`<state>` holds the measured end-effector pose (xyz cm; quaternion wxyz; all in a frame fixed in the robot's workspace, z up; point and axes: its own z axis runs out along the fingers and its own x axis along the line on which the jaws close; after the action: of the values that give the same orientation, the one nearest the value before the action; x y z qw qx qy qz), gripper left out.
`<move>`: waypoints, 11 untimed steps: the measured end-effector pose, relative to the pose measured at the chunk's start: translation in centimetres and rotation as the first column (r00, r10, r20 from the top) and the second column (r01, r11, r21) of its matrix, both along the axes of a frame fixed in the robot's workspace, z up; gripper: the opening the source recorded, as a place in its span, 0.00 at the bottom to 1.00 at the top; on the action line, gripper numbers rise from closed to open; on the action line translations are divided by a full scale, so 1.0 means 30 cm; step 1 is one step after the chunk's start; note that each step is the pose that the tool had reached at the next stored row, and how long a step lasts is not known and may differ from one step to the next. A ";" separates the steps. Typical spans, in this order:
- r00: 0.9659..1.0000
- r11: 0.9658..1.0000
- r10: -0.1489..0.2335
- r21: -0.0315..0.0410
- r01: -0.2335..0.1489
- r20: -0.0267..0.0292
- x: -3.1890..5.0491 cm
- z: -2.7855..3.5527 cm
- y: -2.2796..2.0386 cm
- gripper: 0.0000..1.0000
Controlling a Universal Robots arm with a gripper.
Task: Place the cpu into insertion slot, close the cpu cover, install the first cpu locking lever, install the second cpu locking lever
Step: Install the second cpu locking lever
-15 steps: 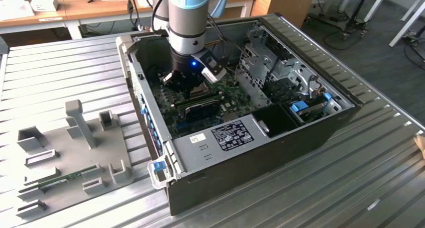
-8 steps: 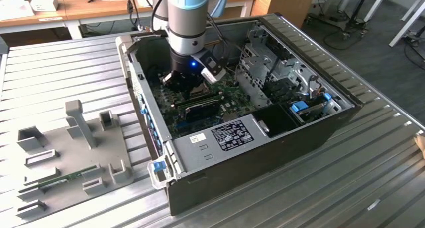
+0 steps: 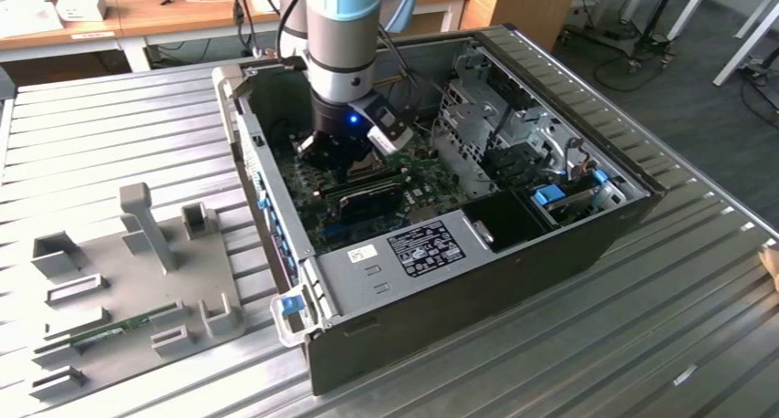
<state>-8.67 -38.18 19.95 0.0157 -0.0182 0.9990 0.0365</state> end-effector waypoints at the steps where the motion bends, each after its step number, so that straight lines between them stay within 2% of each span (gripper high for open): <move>1: 1.000 1.000 0.000 0.000 0.000 0.000 0.000 -0.001 0.000 0.10; 11: 1.000 1.000 -0.002 0.000 0.002 0.000 -0.001 -0.005 0.000 0.10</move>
<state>-8.69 -38.17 19.81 0.0157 -0.0174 0.9991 0.0366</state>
